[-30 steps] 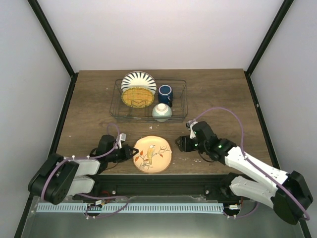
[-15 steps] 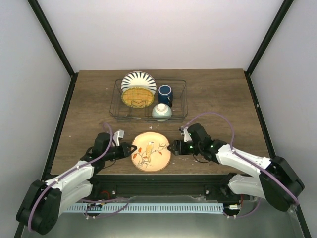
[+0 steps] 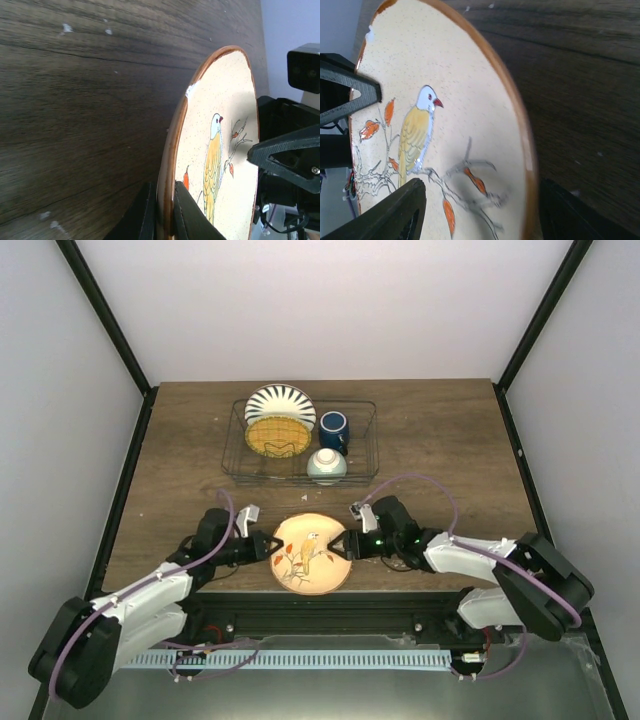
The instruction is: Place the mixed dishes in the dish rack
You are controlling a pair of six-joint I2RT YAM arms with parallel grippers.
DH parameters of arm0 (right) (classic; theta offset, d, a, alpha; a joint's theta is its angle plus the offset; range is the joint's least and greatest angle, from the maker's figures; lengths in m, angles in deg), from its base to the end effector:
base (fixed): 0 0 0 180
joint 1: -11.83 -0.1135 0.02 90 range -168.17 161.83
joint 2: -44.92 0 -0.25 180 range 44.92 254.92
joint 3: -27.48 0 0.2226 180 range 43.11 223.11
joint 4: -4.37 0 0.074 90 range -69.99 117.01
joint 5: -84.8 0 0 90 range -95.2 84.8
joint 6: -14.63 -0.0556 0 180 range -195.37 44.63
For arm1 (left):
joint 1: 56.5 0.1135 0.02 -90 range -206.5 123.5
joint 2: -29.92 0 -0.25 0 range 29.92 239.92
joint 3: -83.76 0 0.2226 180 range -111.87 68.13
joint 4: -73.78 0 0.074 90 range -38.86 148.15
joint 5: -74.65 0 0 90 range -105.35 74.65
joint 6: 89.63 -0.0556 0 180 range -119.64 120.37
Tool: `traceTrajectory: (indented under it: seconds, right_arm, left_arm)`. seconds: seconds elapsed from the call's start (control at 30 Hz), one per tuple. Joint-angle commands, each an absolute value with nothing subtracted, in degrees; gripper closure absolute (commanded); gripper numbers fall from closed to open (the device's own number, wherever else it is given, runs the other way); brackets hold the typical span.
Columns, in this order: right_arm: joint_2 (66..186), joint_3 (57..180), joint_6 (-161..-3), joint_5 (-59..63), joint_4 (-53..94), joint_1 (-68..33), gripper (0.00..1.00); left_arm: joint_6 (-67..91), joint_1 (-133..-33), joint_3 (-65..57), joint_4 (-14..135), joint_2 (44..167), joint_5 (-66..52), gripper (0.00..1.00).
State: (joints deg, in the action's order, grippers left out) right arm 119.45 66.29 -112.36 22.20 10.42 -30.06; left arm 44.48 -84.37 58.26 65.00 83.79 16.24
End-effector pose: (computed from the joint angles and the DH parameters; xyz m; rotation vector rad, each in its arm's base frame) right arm 0.1512 0.1700 0.1423 -0.3826 2.5065 1.1913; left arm 0.1324 -0.1030 0.1364 -0.0050 2.4282 -1.2526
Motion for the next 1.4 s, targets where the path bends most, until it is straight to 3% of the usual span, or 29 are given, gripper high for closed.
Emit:
traceTrajectory:
  seconds: [0.0,0.17,0.43,0.6,0.87,1.37]
  right_arm:
    - [121.15,66.32,-112.63,24.21,2.82,-32.53,0.39]
    - [122.49,66.52,-113.15,25.63,-1.43,-34.57,0.5]
    - [122.52,67.43,-112.26,28.14,-2.03,-35.45,0.86]
    - [121.48,68.14,-111.31,28.36,-0.24,-35.6,0.99]
    - [116.96,70.57,-108.8,24.89,6.47,-35.63,0.99]
    - [109.56,76.49,-101.13,12.78,19.28,-35.63,0.99]
  left_arm:
    - [47.3,-86.58,54.16,74.25,84.81,19.12,1.0]
    - [48.67,-87.95,54.01,77.7,87.07,19.13,1.0]
    - [48.03,-88.25,54.68,77.74,86.94,18.15,1.0]
    - [47.61,-88.38,55.49,79.87,88.51,17.17,0.88]
    - [46.35,-88.4,56.01,78.56,89.85,15.91,0.58]
    - [40.13,-88.31,52.66,53.74,78.83,4.15,0.2]
